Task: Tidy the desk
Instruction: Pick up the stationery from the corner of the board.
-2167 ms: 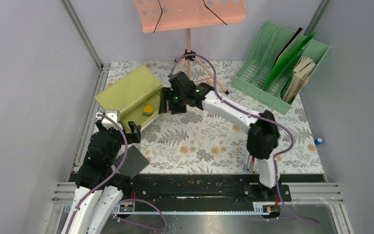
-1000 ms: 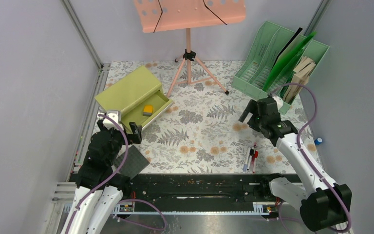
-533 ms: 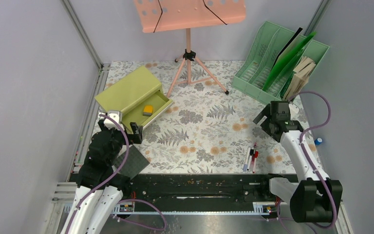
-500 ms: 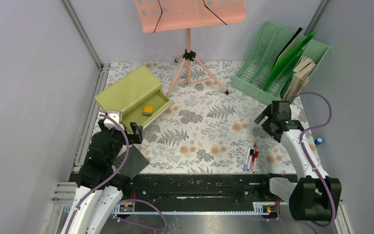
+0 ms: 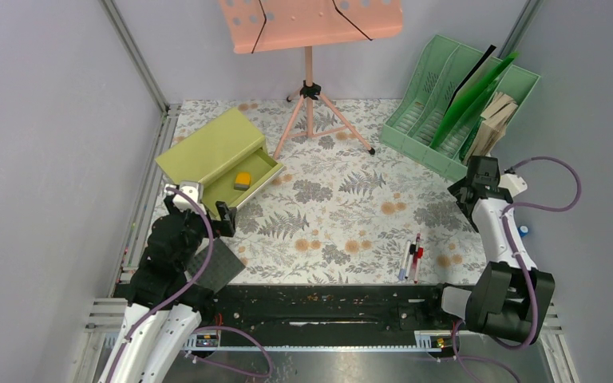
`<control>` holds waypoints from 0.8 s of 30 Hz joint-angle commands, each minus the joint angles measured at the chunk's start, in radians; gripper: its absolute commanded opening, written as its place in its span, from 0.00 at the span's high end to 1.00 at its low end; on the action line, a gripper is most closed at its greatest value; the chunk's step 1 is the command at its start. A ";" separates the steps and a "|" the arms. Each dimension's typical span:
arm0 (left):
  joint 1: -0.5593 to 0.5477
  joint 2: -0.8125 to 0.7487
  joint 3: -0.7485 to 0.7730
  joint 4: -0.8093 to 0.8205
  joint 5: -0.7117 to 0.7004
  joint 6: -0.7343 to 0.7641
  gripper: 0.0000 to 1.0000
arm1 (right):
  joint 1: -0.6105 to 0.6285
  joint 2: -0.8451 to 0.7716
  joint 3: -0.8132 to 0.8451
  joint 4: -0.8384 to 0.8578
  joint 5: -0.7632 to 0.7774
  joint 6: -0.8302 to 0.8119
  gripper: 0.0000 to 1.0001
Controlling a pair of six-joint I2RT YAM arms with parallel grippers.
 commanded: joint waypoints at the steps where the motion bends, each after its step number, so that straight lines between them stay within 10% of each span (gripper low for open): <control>1: -0.005 -0.012 -0.005 0.067 0.027 0.011 0.01 | -0.026 0.032 0.053 0.002 0.183 0.100 0.03; 24: -0.040 -0.012 -0.011 0.072 0.029 0.018 0.01 | -0.217 0.236 0.091 0.072 0.271 0.074 0.09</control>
